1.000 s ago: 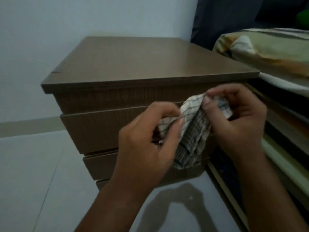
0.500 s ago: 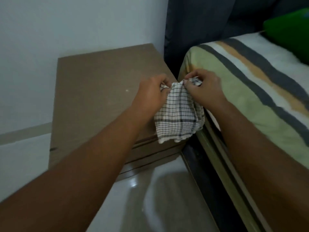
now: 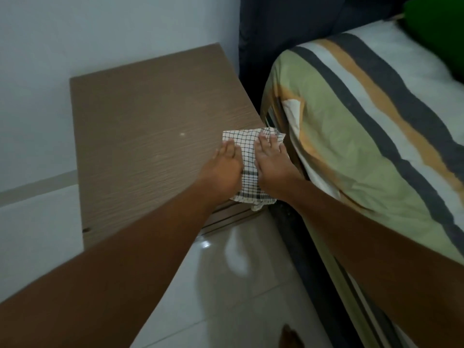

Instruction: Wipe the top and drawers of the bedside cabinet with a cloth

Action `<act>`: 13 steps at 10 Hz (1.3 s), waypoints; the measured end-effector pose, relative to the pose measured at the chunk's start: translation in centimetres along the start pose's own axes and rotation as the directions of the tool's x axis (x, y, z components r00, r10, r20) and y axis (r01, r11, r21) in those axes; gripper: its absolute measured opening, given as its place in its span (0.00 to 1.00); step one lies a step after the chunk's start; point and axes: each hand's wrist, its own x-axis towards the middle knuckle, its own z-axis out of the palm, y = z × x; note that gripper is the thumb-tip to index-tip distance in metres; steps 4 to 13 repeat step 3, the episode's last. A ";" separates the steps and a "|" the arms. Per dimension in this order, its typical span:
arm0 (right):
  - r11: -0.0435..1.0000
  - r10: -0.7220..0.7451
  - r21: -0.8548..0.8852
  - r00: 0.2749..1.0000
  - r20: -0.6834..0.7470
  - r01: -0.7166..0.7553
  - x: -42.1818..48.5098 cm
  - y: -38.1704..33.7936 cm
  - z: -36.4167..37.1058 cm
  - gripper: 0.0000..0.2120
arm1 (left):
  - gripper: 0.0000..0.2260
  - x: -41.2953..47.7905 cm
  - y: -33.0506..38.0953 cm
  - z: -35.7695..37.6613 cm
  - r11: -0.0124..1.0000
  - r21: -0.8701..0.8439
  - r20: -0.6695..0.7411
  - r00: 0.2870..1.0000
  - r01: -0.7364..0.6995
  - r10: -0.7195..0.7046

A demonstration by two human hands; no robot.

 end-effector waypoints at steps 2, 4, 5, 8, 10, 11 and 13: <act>1.000 0.030 -0.005 0.999 -0.022 -0.030 0.1 -0.6 0.4 0.31 | 0.33 0.0 -0.1 -0.2 0.999 0.041 0.033 0.999 0.017 -0.018; 0.970 0.101 0.240 0.964 -0.247 -0.040 -1.6 -0.8 -2.1 0.29 | 0.31 -2.3 1.0 -0.6 0.992 -0.123 -0.120 0.993 -0.006 -0.009; 0.970 0.101 0.240 0.964 -0.247 -0.040 -1.6 -0.8 -2.1 0.29 | 0.31 -2.3 1.0 -0.6 0.992 -0.123 -0.120 0.993 -0.006 -0.009; 0.970 0.101 0.240 0.964 -0.247 -0.040 -1.6 -0.8 -2.1 0.29 | 0.31 -2.3 1.0 -0.6 0.992 -0.123 -0.120 0.993 -0.006 -0.009; 0.970 0.101 0.240 0.964 -0.247 -0.040 -1.6 -0.8 -2.1 0.29 | 0.31 -2.3 1.0 -0.6 0.992 -0.123 -0.120 0.993 -0.006 -0.009; 0.970 0.101 0.240 0.964 -0.247 -0.040 -1.6 -0.8 -2.1 0.29 | 0.31 -2.3 1.0 -0.6 0.992 -0.123 -0.120 0.993 -0.006 -0.009; 0.970 0.101 0.240 0.964 -0.247 -0.040 -1.6 -0.8 -2.1 0.29 | 0.31 -2.3 1.0 -0.6 0.992 -0.123 -0.120 0.993 -0.006 -0.009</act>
